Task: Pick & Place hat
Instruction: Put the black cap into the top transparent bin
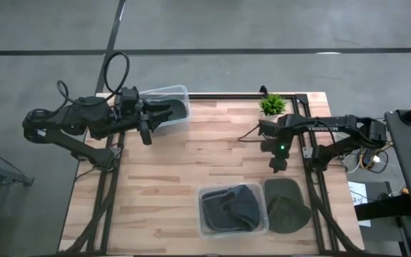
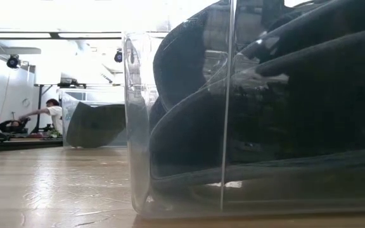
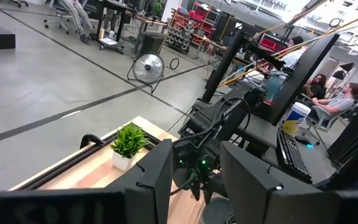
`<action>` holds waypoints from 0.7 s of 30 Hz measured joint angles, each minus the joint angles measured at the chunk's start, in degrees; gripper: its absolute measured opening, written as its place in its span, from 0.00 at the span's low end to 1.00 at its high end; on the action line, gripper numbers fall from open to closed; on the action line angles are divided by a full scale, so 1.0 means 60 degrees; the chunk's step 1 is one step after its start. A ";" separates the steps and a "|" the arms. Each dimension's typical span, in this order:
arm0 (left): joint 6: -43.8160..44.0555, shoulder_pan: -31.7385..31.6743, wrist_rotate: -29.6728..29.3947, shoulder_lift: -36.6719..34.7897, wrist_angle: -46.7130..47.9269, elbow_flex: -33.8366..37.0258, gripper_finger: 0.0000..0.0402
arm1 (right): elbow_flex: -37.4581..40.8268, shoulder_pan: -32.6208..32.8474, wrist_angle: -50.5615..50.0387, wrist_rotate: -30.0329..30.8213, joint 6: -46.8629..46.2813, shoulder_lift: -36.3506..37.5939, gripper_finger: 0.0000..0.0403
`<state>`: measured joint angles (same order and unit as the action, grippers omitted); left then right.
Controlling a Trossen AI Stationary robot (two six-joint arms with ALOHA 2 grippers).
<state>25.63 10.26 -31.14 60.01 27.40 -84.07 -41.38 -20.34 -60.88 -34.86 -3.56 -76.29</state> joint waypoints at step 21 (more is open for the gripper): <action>0.0022 0.0000 0.0000 -0.0004 -0.0014 0.0000 0.32 | 0.0279 0.0471 0.1527 -0.0444 0.1047 -0.1065 0.44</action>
<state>25.76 10.26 -31.14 59.99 27.32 -84.07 -39.70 -17.52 -51.72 -37.53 2.73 -82.68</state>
